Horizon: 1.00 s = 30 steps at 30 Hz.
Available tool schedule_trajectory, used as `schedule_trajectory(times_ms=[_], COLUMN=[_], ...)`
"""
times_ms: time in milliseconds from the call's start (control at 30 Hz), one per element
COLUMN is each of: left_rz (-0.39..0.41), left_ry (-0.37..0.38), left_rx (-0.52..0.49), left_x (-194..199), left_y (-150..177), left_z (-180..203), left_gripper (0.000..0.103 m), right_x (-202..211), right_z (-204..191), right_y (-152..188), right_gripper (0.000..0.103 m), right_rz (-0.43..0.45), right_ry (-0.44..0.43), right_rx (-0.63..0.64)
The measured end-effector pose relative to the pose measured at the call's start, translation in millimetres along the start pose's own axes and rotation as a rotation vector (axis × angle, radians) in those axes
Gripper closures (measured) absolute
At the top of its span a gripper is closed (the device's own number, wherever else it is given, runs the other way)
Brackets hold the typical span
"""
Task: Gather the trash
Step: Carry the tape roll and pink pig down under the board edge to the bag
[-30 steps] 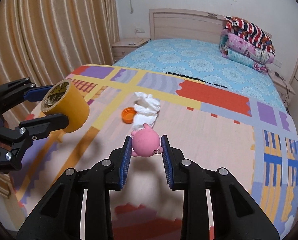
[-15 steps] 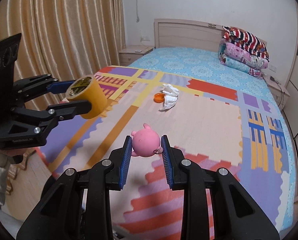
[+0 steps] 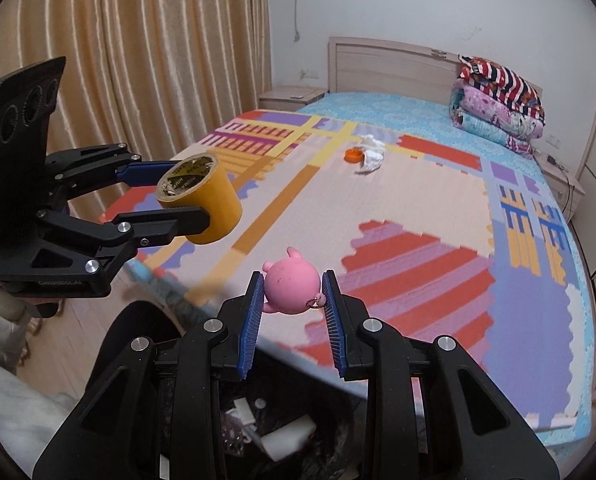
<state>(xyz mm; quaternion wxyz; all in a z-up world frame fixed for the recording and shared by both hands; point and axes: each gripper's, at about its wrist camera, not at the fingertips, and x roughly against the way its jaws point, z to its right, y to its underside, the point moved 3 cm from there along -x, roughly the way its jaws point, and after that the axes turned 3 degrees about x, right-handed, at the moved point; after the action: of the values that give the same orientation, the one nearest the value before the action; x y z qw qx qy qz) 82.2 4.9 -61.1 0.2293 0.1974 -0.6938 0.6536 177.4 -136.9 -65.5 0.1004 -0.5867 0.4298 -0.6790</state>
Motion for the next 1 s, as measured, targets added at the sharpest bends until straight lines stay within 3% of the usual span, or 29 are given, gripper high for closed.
schedule_trajectory(times_ms=[300,600,1000], left_rz=[-0.058,-0.235,-0.373], left_ry=[0.061,0.141,0.160], left_rx=[0.031,0.078,0.075], left_x=[4,-31,-66], left_y=[41,101,150], left_z=[25,40,51], left_gripper=[0.056,0.056,0.056], right_x=[-3,-26,-69], right_z=[-17,-24,-38], right_y=[46,100,143], right_gripper=[0.073,0.073,0.073], right_rz=[-0.075,-0.199,-0.348], right_ry=[-0.039,-0.081,-0.104], right_rx=[0.003,-0.050,-0.059])
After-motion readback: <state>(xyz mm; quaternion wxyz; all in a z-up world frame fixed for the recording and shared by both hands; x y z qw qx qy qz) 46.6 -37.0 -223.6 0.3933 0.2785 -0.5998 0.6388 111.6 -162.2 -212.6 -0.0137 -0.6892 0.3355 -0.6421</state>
